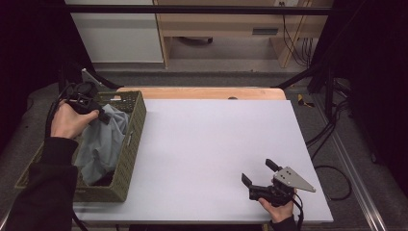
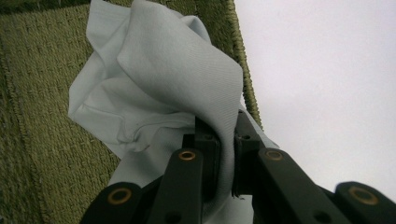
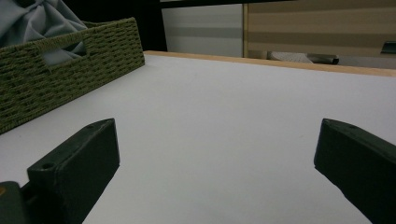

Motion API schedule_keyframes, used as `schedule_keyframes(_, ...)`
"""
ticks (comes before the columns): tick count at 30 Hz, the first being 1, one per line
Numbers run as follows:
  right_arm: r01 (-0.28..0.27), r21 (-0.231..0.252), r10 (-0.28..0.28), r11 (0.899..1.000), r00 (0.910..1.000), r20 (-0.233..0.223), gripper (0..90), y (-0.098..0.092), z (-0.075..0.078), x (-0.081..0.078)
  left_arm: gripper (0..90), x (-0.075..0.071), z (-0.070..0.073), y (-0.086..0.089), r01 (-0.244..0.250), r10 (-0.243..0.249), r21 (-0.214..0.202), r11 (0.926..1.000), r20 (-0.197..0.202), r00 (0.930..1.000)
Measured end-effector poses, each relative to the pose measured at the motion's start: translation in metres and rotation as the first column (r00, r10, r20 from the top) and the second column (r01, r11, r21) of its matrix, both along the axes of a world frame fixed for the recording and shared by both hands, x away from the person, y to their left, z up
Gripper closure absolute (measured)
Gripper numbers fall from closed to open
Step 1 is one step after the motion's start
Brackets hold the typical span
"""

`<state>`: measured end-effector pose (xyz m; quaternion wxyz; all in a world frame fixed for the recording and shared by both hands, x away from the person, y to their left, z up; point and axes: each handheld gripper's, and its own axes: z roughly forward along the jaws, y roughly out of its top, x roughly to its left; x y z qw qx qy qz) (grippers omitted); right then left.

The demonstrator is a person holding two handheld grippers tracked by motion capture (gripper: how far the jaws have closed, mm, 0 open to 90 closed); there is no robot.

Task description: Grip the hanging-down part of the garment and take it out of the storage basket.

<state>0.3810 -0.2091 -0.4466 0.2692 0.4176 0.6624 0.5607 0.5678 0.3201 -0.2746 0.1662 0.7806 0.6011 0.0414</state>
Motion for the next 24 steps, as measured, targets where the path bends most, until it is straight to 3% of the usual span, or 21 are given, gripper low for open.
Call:
schedule_keyframes(14,-0.003,-0.003,0.003,1.0,1.0,0.001,0.4,0.0,0.0,0.0,83.6,-0.003,0.005,-0.002,0.004,-0.004,0.015,0.9999,-0.001,1.0)
schedule_keyframes(24,-0.013,-0.005,0.013,1.0,0.9999,-0.002,0.4,0.003,0.001,0.0,83.8,-0.012,0.027,-0.001,0.003,-0.004,0.024,0.9997,0.029,0.9996)
